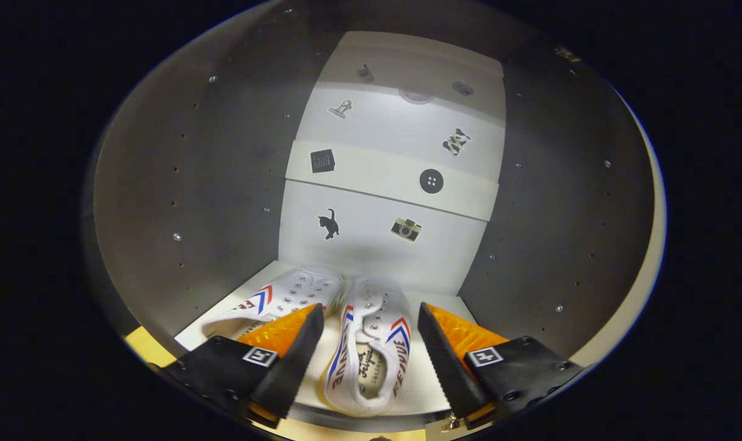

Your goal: Open the shoe cabinet door, grab the shoes and put them into the shoe cabinet, then close the shoe cabinet door.

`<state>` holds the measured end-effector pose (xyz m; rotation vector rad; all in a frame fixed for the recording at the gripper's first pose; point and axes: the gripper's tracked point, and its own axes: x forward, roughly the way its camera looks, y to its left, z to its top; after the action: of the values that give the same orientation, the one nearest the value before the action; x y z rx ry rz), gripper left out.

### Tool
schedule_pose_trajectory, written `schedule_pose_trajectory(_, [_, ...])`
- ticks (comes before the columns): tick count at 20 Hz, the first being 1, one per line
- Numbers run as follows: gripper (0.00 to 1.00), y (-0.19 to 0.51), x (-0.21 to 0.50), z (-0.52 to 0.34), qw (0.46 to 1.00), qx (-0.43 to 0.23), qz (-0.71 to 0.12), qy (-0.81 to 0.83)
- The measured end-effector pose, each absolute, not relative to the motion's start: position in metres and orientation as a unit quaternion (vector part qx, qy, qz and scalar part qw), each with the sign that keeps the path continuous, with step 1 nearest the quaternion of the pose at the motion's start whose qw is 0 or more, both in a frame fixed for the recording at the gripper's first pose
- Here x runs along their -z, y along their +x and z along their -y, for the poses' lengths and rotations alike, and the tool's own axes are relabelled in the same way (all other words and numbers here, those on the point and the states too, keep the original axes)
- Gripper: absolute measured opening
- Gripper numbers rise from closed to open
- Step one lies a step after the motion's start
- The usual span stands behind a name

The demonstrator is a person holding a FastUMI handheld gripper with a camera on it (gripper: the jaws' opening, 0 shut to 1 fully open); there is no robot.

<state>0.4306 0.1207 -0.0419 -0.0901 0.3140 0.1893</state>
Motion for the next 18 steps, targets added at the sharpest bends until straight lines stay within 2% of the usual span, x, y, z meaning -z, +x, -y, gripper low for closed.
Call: schedule_pose_trajectory(18, [0.97, 0.218, -0.057, -0.092, 0.991, -0.117, -0.059, -0.031])
